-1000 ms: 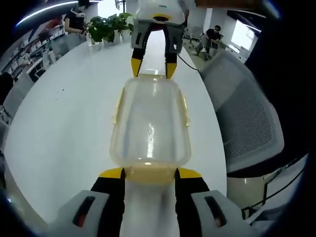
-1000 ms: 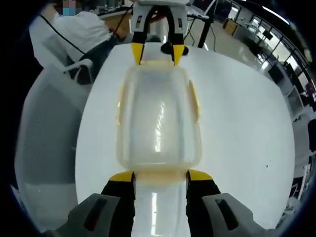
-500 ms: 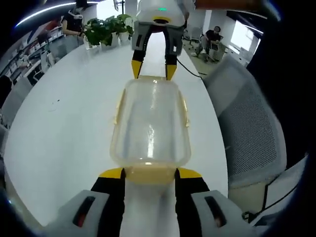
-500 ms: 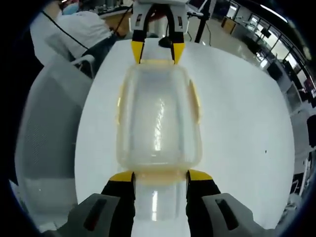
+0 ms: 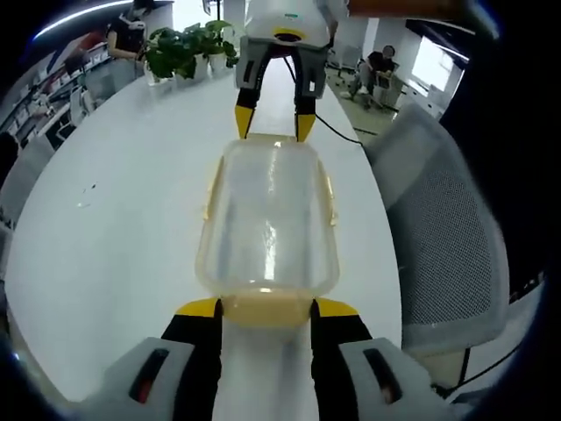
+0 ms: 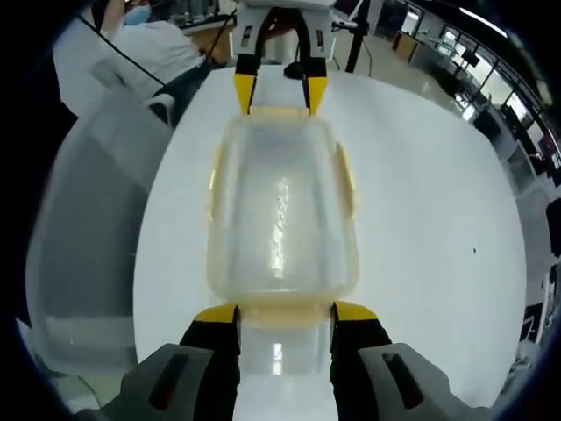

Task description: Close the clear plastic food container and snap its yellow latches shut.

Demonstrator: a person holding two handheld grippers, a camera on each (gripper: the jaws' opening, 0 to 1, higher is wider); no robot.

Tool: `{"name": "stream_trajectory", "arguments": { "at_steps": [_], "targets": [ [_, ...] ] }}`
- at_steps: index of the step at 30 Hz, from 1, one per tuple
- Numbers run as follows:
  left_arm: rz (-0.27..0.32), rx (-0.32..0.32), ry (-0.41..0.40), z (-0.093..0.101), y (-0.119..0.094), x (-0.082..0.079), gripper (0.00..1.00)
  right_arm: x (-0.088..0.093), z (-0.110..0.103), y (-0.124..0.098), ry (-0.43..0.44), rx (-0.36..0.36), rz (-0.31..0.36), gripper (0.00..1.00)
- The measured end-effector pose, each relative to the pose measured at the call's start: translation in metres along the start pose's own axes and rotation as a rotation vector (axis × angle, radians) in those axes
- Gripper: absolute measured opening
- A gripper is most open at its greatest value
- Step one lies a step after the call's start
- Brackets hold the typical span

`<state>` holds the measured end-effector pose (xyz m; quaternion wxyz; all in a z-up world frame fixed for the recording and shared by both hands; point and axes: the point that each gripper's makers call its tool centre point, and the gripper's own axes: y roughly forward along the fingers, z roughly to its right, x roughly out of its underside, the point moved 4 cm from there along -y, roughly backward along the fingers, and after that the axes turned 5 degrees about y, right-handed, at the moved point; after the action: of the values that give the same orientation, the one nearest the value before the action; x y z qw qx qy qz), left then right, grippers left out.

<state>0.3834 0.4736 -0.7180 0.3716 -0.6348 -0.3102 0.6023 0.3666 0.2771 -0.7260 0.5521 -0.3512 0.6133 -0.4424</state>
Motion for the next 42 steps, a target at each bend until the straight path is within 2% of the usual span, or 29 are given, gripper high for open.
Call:
{"name": "stream_trajectory", "arguments": {
  "at_steps": [7,12,28,37,42],
  "targets": [
    [0.001,-0.006,0.001,0.000,0.009,-0.016,0.38,0.018,-0.001,-0.005,0.013,-0.001,0.021,0.39],
    [-0.019,-0.009,0.012,-0.001,0.018,-0.029,0.38,0.031,0.000,-0.009,0.018,0.002,0.028,0.39],
    [-0.015,0.005,-0.001,-0.004,0.046,-0.063,0.38,0.073,0.006,-0.024,0.011,0.000,0.004,0.39],
    [-0.020,0.015,-0.001,-0.001,0.061,-0.079,0.38,0.093,0.004,-0.028,0.014,-0.006,0.001,0.39],
    [-0.029,0.021,0.001,-0.003,0.069,-0.082,0.38,0.102,0.004,-0.027,0.028,-0.006,0.010,0.39]
  ]
}}
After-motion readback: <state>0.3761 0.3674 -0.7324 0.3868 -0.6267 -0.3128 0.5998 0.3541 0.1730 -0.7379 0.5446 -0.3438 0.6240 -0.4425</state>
